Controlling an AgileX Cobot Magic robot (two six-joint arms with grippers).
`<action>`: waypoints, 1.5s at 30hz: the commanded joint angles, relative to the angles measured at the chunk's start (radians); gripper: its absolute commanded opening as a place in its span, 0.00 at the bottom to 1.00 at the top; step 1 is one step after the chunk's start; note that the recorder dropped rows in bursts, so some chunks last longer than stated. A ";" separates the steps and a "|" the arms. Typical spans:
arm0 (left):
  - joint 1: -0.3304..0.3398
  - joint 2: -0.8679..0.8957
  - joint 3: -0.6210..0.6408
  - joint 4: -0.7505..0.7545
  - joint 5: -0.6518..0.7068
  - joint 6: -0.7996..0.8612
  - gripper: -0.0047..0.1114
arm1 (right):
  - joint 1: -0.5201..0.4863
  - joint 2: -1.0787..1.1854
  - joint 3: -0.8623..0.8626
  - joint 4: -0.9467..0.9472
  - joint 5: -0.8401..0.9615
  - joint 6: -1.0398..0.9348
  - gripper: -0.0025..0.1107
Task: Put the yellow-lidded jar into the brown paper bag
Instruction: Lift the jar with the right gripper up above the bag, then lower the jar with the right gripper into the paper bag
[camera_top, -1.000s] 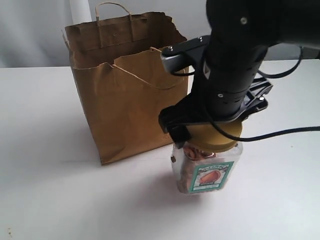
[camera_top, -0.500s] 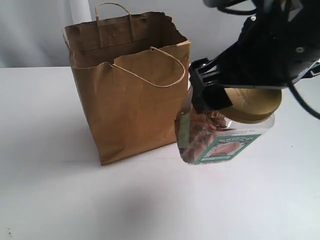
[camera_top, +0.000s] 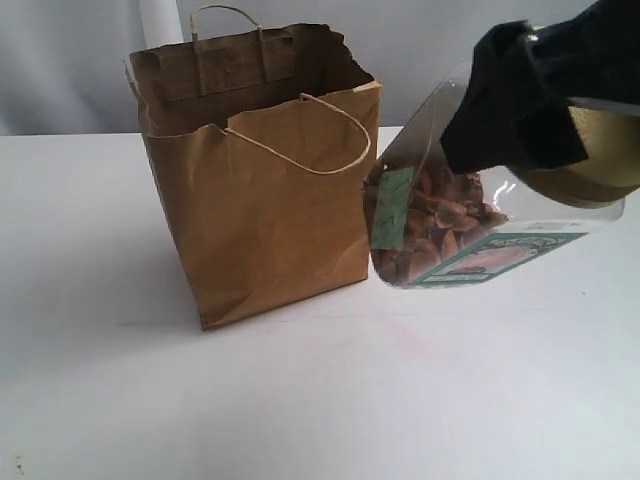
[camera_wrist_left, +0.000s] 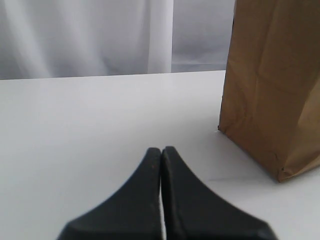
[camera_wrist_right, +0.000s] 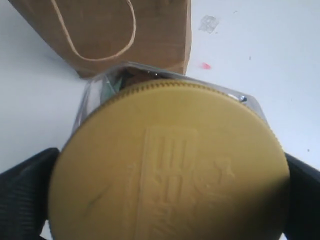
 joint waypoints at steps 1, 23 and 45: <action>-0.003 0.003 -0.002 -0.004 -0.010 -0.004 0.05 | 0.004 -0.030 -0.048 0.004 -0.019 -0.010 0.02; -0.003 0.003 -0.002 -0.004 -0.010 -0.004 0.05 | 0.004 0.625 -0.744 -0.085 -0.380 -0.191 0.02; -0.003 0.003 -0.002 -0.004 -0.010 -0.004 0.05 | 0.004 0.806 -0.796 -0.032 -0.104 -0.243 0.02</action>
